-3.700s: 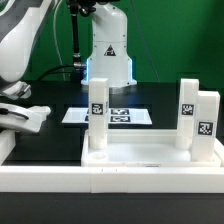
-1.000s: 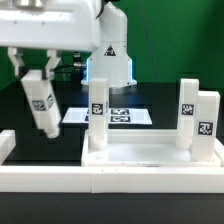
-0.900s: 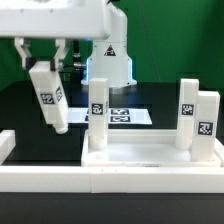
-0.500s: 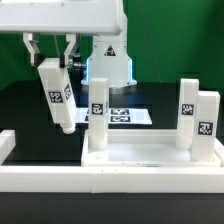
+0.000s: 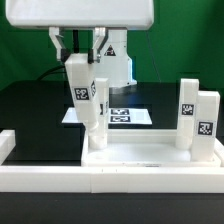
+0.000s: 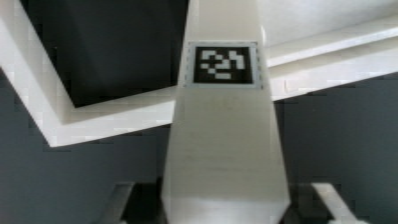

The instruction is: Assemble desk

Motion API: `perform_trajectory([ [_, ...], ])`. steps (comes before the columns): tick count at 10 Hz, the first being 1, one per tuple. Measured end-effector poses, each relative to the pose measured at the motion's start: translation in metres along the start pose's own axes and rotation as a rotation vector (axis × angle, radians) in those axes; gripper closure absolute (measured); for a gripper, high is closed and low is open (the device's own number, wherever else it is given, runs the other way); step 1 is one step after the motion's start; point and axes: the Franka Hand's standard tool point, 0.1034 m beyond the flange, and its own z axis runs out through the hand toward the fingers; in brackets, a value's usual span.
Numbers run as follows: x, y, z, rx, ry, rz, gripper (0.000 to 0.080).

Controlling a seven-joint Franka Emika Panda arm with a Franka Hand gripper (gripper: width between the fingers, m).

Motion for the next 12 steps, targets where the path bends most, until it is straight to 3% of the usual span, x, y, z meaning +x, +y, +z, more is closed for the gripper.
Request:
perform_trajectory([
  [1,0.001,0.000,0.000,-0.001,0.010,0.000,0.0512],
  [2,0.010,-0.002,-0.002,-0.010,0.125,-0.004,0.0512],
  [4,0.009,-0.021,-0.002,-0.013,0.248,-0.036,0.0512],
  [5,0.015,-0.021,-0.005,-0.028,0.357,-0.054,0.0512],
  [6,0.010,-0.018,-0.001,-0.037,0.375,-0.056,0.0512],
  [12,-0.001,-0.028,0.005,-0.028,0.348,-0.060,0.0512],
])
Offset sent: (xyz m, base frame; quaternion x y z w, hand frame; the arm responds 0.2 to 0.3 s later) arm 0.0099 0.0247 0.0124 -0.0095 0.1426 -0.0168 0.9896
